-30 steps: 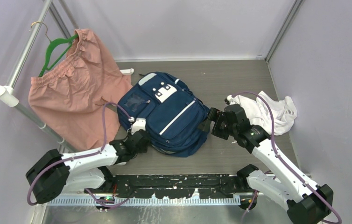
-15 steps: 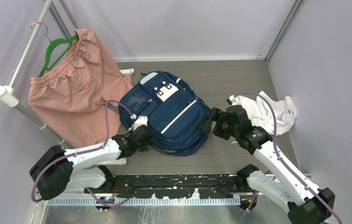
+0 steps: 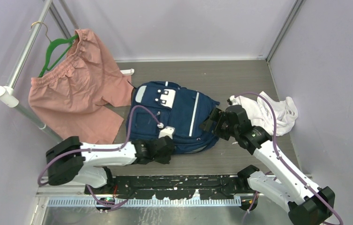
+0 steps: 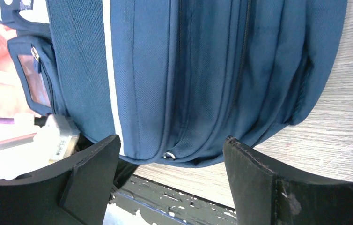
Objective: Pack the student bag
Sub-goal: Adjust the student bag at the center of the board.
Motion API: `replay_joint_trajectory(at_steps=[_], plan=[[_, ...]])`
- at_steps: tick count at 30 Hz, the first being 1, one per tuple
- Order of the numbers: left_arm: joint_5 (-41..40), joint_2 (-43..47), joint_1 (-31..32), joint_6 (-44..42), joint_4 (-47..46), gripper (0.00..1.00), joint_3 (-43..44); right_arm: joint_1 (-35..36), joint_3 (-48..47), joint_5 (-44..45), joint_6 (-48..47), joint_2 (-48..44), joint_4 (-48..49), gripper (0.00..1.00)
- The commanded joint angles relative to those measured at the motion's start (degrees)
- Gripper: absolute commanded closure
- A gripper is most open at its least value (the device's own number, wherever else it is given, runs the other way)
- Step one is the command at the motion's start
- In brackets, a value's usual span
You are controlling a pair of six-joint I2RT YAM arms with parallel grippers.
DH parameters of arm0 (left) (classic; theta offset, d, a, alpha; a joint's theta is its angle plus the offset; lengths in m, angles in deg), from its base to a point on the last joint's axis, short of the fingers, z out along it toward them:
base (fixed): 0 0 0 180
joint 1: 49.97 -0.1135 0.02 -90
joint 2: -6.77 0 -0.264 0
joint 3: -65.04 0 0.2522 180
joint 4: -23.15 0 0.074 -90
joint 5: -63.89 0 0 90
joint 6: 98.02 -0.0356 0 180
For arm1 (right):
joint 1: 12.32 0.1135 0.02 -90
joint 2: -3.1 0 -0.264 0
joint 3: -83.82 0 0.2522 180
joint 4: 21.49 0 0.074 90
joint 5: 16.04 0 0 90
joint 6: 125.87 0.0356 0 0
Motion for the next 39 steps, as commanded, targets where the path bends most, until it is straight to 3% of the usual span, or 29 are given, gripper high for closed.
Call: replay_joint_trajectory(at_steps=[1,4,6,10,13,21,24,29,32,34,39], plan=[[4.9,-7.12,1.89,-2.06,-6.8,0.81,7.7,0.1,-2.96,1.96,-2.88,-1.34,-1.3,0.14],[6.38,-9.82,3.15,-4.01,-0.28,0.57,14.31,0.11,-8.77,6.77,-8.28,-2.71,-8.06,0.12],[5.78,-9.47,4.07,-4.66,5.08,0.52,17.16,0.12,-13.09,11.72,-11.36,-3.24,-12.79,0.1],[5.49,-4.4,6.12,-0.81,12.01,0.52,18.16,0.16,-19.86,14.15,-13.91,-3.2,-18.61,0.1],[-1.08,1.86,9.55,3.24,14.9,0.55,15.96,0.1,-21.51,14.1,-14.01,-3.68,-19.66,0.1],[-6.15,15.53,11.55,23.75,16.41,0.55,4.06,0.11,-19.84,11.11,-13.95,-3.83,-17.78,0.1],[-8.01,19.21,11.7,29.41,12.21,0.49,-2.27,0.12,-19.06,10.75,-14.33,-3.61,-16.9,0.1],[-11.85,26.93,11.74,41.19,17.84,0.47,-7.3,0.14,-18.57,10.81,-15.0,-3.51,-17.32,0.1],[-14.14,32.34,11.72,44.75,17.88,0.45,-10.79,0.13,-18.21,10.94,-15.38,-3.82,-17.1,0.09],[-16.27,34.61,11.67,44.4,17.18,0.38,-11.8,0.15,-18.02,10.67,-15.36,-3.3,-16.94,0.09],[-18.67,34.33,11.72,47.3,14.01,0.32,-12.32,0.1,-16.74,9.77,-14.18,-3.3,-15.32,0.09]])
